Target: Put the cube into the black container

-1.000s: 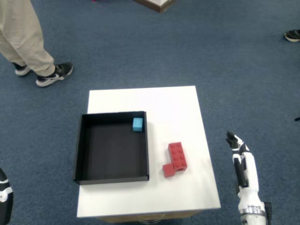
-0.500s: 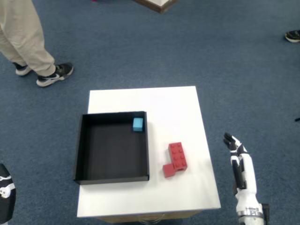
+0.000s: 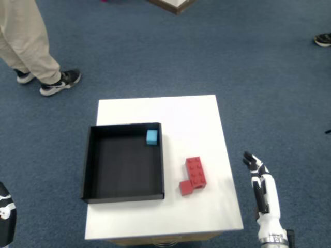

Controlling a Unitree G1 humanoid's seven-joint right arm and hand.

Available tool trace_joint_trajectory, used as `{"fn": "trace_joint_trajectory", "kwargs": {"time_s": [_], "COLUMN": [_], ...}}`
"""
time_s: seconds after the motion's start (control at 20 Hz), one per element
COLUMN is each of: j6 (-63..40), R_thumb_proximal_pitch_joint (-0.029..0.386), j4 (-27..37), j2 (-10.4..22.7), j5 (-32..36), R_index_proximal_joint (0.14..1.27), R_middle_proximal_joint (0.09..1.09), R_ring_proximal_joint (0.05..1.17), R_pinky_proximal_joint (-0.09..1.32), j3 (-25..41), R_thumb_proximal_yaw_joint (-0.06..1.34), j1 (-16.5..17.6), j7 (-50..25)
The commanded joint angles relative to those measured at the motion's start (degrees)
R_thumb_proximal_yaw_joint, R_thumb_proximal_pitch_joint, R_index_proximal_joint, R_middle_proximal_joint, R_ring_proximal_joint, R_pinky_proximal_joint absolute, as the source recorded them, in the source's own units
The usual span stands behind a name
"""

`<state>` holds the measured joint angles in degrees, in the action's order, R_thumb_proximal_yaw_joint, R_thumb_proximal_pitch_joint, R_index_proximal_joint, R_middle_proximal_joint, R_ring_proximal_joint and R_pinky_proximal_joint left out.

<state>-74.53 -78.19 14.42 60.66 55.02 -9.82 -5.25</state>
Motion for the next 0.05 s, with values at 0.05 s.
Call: {"fn": "trace_joint_trajectory", "kwargs": {"time_s": [0.05], "j6": [-3.6], "R_thumb_proximal_pitch_joint": [0.217], "j4": [-0.3], "j2": [0.6], "j5": [1.9], "R_index_proximal_joint": [0.32], "R_middle_proximal_joint": [0.25], "R_ring_proximal_joint": [0.27], "R_pinky_proximal_joint": [0.02], "j3": [-1.4], "R_thumb_proximal_yaw_joint": [-0.01], "j1": [-1.4], "j7": [1.2]}}
